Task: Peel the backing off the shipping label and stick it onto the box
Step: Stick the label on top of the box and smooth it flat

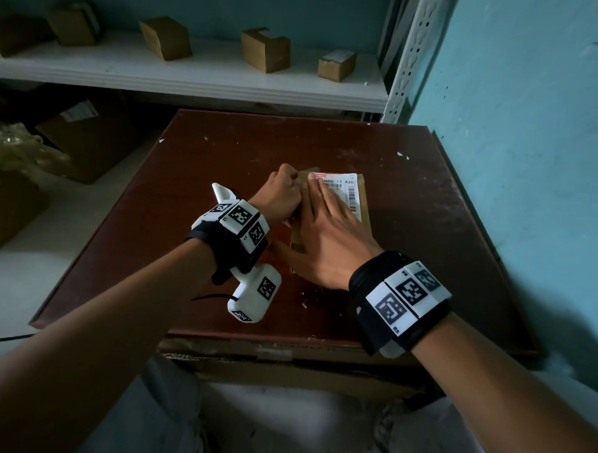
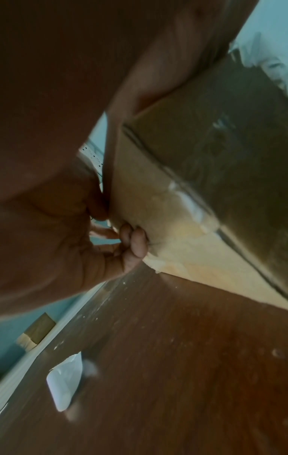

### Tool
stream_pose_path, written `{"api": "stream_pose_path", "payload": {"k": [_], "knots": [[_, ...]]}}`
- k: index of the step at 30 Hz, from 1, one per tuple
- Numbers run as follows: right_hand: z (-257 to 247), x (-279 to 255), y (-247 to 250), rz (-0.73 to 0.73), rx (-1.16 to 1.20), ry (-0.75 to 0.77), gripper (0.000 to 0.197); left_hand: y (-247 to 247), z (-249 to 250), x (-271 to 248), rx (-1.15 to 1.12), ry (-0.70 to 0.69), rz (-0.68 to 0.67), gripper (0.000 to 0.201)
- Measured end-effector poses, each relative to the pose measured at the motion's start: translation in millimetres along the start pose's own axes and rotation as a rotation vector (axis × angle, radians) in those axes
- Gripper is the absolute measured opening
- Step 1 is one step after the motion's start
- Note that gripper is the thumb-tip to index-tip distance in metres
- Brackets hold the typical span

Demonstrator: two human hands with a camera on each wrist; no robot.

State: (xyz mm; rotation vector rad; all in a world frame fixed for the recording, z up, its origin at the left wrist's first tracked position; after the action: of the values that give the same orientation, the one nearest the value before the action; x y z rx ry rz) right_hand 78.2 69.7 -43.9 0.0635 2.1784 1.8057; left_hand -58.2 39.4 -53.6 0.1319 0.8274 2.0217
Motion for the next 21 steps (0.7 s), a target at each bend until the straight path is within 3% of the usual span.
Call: {"api": "stream_pose_path", "payload": {"k": [6, 21], "knots": [[3, -1, -1, 0.012, 0.013, 0.026, 0.091, -3, 4, -5, 0.079, 0.001, 0.026, 0.030], [14, -6, -5, 0.069, 0.020, 0.039, 0.098, -5, 13, -15, 0.176, 0.018, 0.036, 0.029]]}}
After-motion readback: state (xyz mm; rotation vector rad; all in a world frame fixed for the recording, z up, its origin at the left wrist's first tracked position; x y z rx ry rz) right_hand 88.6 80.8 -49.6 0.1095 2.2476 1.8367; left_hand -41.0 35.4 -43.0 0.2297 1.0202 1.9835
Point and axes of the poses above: each hand's wrist, its own x-axis towards the middle knuckle, its own y-axis out of the back of the hand, z = x × y, the point moved 2 cm from there along x, towards the middle knuckle, and after that the axes turned 9 degrees about -z, right-handed, at the moved point
